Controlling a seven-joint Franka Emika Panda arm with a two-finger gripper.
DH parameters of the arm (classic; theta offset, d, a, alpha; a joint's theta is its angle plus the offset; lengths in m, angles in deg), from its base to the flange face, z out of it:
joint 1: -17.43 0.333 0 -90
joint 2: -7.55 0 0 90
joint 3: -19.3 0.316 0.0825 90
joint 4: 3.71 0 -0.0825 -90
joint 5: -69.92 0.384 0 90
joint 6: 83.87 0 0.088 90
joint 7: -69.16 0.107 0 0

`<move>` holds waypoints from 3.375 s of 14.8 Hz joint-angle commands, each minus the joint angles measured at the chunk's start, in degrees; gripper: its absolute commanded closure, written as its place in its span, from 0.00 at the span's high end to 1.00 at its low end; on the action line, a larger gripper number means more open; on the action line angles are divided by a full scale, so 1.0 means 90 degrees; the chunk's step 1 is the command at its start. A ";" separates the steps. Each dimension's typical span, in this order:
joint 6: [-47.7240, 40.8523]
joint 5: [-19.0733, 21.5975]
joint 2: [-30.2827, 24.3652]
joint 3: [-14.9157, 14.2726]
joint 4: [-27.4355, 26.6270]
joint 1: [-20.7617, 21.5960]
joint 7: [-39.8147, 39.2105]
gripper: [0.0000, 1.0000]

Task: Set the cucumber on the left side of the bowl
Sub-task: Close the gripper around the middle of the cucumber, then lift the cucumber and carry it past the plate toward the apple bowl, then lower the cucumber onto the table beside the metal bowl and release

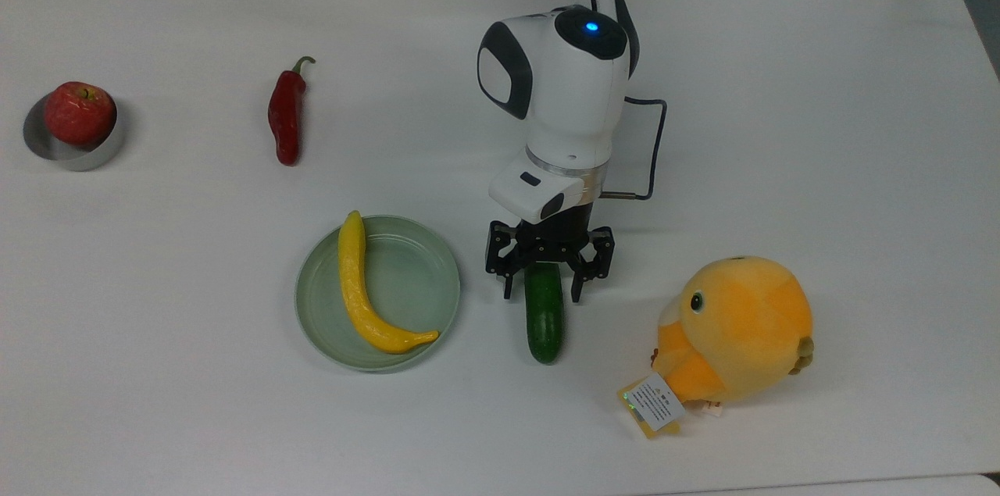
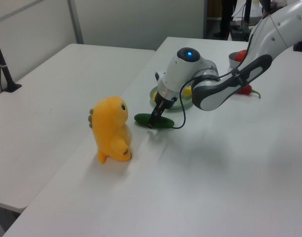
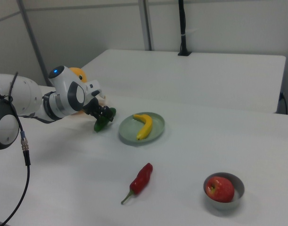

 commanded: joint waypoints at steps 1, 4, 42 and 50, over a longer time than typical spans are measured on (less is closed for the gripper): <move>0.0099 -0.0160 0.0071 -0.0076 0.0107 0.0047 0.0155 0.59; 0.0099 -0.0150 0.0061 -0.0076 0.0088 0.0038 0.0165 0.35; -0.4677 0.2799 -0.3973 -0.2428 -0.1758 -0.2023 -0.7684 0.36; -0.2796 0.2799 -0.3425 -0.2869 -0.2782 -0.2150 -0.8234 0.36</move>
